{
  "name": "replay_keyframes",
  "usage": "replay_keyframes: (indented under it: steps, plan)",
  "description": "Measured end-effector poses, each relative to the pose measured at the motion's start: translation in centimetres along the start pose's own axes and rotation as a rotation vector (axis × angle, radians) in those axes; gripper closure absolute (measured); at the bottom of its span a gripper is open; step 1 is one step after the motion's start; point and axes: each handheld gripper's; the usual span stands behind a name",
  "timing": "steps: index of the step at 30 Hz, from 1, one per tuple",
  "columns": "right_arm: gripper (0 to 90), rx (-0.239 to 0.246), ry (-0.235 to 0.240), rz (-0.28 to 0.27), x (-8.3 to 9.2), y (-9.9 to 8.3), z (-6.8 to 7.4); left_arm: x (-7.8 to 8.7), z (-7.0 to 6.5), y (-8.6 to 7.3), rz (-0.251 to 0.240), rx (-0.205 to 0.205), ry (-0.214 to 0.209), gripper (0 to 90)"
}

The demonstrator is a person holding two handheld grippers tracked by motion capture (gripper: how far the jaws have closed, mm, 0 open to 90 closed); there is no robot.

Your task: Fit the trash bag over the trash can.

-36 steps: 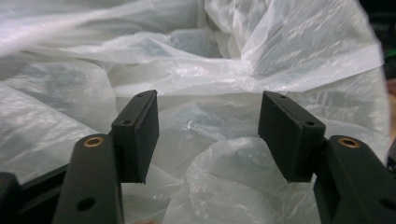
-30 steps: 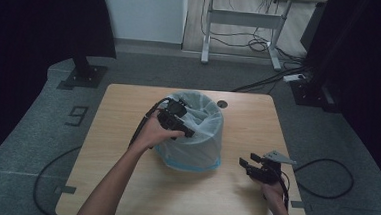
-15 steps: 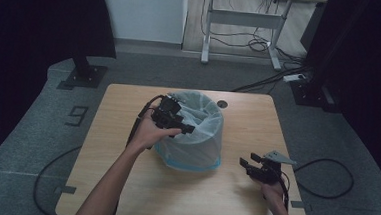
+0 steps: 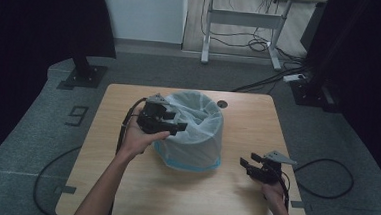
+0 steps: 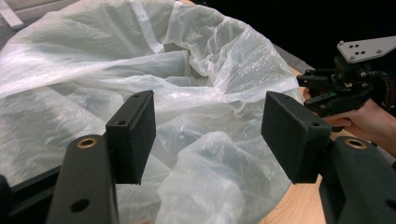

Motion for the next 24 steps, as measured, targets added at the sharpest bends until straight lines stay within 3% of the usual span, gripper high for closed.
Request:
replay_keyframes:
  steps: [16,24]
  plan:
    - [38.7,0.000,-0.004,0.006,-0.1,-0.1,0.1,1.8,-0.2,-2.2,-0.033,-0.049,0.043,34.3]
    - [38.7,0.002,-0.004,0.011,-0.2,-0.2,0.0,2.6,0.5,-4.3,-0.060,-0.015,0.025,34.3]
Point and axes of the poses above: each handheld gripper's, and its own axes: x roughly backward along the jaws, y roughly out of its top, z roughly to its left, and after that the axes turned 12 degrees about x, right-handed
